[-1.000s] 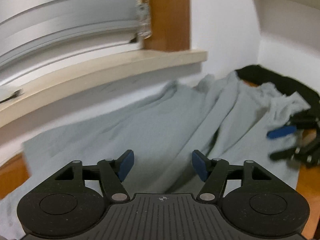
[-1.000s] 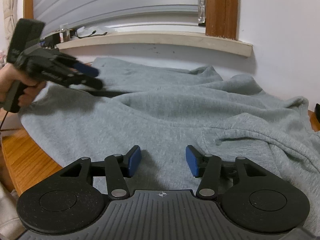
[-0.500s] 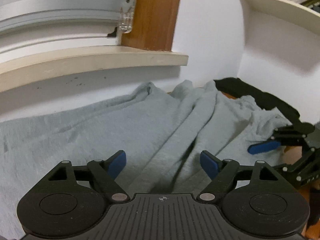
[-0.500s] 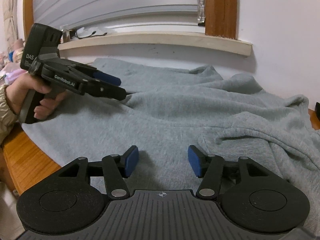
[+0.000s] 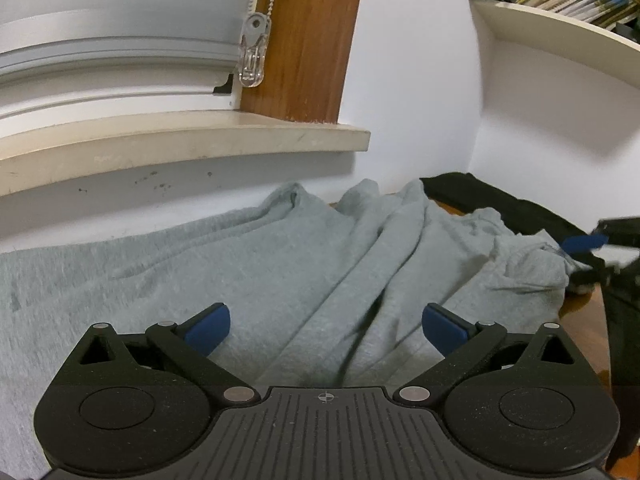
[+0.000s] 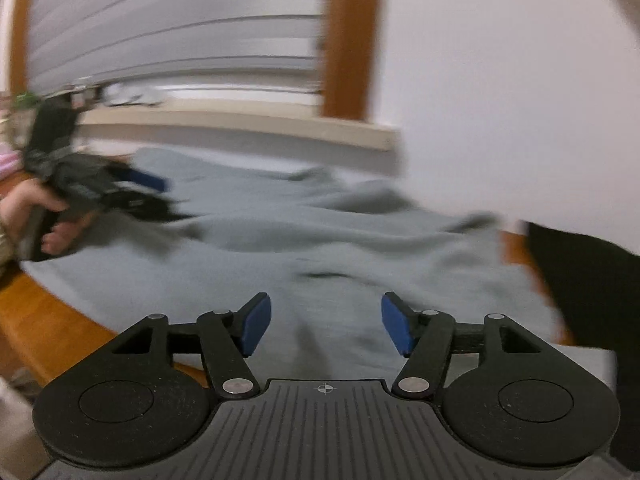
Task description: Fold clothes
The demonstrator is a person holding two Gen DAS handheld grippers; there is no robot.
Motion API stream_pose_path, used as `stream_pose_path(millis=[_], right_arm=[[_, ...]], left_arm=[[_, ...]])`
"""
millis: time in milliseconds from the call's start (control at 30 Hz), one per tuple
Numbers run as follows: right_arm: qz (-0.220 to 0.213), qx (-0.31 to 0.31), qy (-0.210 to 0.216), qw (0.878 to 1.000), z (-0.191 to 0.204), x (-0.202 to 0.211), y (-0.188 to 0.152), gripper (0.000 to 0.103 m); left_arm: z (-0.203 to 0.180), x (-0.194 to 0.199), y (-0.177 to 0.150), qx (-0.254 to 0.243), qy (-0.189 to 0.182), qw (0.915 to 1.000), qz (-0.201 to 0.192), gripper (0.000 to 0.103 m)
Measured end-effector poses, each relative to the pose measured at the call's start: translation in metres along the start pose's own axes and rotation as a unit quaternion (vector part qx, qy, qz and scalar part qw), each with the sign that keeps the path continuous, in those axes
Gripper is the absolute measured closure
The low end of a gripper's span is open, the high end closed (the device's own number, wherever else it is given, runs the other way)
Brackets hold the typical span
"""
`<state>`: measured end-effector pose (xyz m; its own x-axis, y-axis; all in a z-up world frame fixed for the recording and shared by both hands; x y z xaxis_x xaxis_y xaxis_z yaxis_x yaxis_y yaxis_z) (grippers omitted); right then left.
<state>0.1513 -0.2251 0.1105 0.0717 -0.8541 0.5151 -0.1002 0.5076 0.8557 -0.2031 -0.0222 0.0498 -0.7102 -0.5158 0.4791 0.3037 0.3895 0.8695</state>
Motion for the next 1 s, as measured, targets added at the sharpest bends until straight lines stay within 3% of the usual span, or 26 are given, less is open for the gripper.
stream_pose_path(millis=[167,367,500,800,833,867,900,1000], right_arm=[[0.021,-0.017,-0.078,0.997,-0.058,0.026,-0.021,0.041],[0.089,-0.052,-0.109,0.989,-0.099,0.030,-0.070,0.039],[0.095,-0.057,-0.097,0.989,-0.100,0.029,-0.084,0.035],[0.105,-0.042,-0.077,0.991,-0.090,0.018,-0.081,0.031],[0.110,-0.040,-0.073,0.990,-0.093,0.017,-0.078,0.039],[0.116,-0.038,-0.069,0.990,-0.096,0.015,-0.073,0.073],[0.122,-0.035,-0.065,0.990,-0.099,0.014,-0.069,0.085],[0.127,0.011,-0.096,0.987,-0.108,0.005,-0.039,0.088]], left_arm=[[0.001,0.000,-0.001,0.002,-0.001,1.0000,0.002,0.000],[0.001,-0.001,-0.001,0.003,-0.002,1.0000,0.005,0.000],[0.001,-0.001,0.000,0.004,-0.004,1.0000,0.007,0.000],[0.002,-0.003,0.000,0.014,-0.002,0.9998,0.013,0.000],[0.003,-0.003,0.000,0.014,-0.002,0.9998,0.013,0.000],[0.003,-0.004,0.000,0.014,-0.002,0.9998,0.013,0.000],[0.003,-0.004,0.000,0.015,-0.002,0.9998,0.013,0.000],[0.003,-0.003,0.000,0.016,-0.002,0.9998,0.014,0.000]])
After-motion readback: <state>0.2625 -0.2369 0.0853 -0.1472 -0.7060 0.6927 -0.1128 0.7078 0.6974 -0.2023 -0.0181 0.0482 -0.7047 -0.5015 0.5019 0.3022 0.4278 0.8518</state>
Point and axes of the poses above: each gripper's, at about its wrist camera, not at the fingertips, and x roughly against the way its jaws point, z to its left, y to its top, the point moved 4 cm from there along -x, roughly the way its jaws point, and after that the axes turned 3 degrees about y, right-handed, at the moved point
